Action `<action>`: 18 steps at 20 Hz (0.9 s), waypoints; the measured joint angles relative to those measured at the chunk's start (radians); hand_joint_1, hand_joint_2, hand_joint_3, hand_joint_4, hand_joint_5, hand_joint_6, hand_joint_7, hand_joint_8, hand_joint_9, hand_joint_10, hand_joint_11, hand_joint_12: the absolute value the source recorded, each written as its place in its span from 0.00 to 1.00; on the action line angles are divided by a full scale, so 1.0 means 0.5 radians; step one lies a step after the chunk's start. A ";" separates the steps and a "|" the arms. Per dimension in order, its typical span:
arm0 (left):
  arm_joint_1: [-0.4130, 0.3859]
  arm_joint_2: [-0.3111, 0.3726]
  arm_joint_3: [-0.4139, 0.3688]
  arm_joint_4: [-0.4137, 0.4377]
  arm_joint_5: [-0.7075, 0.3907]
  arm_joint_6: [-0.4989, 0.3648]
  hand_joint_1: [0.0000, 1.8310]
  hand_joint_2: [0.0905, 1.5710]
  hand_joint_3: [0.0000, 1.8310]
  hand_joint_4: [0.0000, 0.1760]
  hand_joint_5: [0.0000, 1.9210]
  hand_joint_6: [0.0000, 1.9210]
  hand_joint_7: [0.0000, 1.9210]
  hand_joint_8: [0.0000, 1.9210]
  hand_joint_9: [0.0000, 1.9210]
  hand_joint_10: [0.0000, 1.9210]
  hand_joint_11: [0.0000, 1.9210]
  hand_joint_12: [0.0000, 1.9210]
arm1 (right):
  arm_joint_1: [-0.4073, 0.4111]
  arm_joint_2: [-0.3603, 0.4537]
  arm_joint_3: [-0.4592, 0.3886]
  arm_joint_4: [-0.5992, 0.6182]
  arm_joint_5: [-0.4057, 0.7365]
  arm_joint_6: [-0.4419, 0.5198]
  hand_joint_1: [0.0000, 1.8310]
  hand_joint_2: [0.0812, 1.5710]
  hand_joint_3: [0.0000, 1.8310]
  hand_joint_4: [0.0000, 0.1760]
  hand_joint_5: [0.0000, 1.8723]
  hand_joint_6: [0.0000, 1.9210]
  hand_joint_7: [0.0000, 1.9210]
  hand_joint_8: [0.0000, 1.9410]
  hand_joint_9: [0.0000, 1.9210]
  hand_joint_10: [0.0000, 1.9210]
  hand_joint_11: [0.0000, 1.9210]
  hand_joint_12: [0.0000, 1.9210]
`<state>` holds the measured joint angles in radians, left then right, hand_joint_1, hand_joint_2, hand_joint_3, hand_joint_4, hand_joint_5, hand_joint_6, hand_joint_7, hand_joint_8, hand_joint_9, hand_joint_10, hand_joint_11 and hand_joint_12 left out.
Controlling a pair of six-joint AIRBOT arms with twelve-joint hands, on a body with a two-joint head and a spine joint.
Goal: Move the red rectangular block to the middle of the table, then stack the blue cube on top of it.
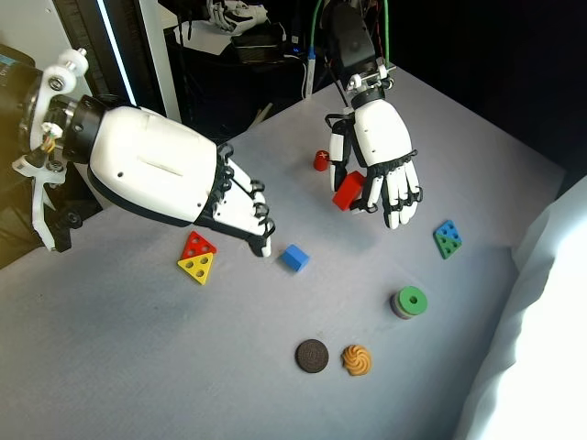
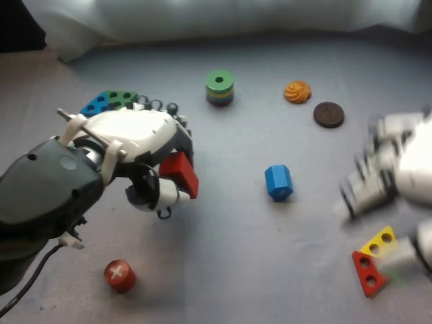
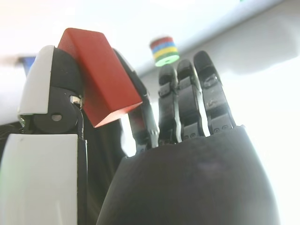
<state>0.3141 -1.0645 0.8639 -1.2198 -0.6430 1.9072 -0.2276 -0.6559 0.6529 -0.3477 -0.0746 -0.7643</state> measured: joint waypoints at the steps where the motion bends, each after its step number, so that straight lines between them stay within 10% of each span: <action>1: 0.006 -0.007 0.011 -0.002 -0.002 -0.001 0.59 0.72 0.00 0.00 0.48 0.56 0.13 0.00 0.08 0.00 0.00 0.26 | -0.012 -0.001 -0.009 0.014 -0.040 0.001 0.04 0.78 0.00 0.00 0.24 0.00 0.22 0.00 0.20 0.00 0.00 0.43; 18: 0.130 -0.111 0.119 0.211 -0.003 -0.144 0.59 0.72 0.00 0.00 0.47 0.57 0.13 0.00 0.08 0.00 0.00 0.27 | 0.063 -0.069 0.173 0.049 0.445 0.003 0.03 0.78 0.00 0.00 0.25 0.00 0.23 0.00 0.21 0.00 0.00 0.45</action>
<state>0.3794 -1.1202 0.9234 -1.1145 -0.6445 1.8351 -0.1963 -0.6907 0.7395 -0.3233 0.1478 -0.7628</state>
